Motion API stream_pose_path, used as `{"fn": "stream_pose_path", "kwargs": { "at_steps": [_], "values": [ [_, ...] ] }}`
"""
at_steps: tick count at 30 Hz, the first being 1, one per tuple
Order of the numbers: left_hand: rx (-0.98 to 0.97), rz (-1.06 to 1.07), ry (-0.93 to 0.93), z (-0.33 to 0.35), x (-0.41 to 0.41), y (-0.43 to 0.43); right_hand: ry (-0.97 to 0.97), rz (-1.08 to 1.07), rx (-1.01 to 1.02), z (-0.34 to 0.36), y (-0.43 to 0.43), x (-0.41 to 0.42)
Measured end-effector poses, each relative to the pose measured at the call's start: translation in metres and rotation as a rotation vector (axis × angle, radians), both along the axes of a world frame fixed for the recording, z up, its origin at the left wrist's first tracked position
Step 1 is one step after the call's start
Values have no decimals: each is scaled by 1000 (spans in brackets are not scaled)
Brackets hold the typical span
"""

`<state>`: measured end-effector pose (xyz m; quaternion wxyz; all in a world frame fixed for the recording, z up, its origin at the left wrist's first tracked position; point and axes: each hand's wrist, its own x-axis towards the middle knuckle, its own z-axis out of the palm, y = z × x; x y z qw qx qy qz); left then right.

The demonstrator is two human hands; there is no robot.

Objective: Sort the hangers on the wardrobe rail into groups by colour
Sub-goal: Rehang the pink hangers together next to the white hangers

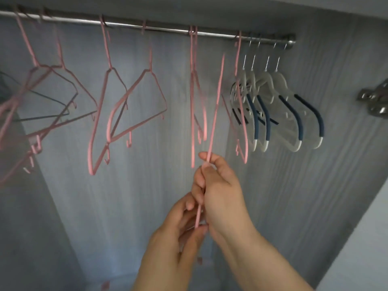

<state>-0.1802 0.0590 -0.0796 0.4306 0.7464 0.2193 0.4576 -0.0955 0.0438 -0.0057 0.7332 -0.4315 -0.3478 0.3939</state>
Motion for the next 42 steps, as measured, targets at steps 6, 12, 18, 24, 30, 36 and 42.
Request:
{"fn": "stream_pose_path", "kwargs": {
  "at_steps": [6, 12, 18, 24, 30, 36, 42],
  "values": [
    [71, 9, -132, 34, 27, 4, -74, -119, 69, 42, 18, 21],
    [124, -20, -132, 46, 50, 6, -306, -222, -47, 55, 14, 49],
    [90, -79, -129, 42, 69, 4, -638, -373, -222, 57, 5, 75],
    [98, -86, -97, 42, 82, 3, -833, -443, -182, 63, -2, 97],
    [44, 10, -126, 46, 94, -2, -807, -455, -149, 78, 11, 106],
    [125, 139, -143, 72, 100, -5, -890, -423, -126, 84, 32, 108],
    [339, 187, -229, 109, 117, 2, -825, -323, -269, 81, 52, 121]
  ]
}}
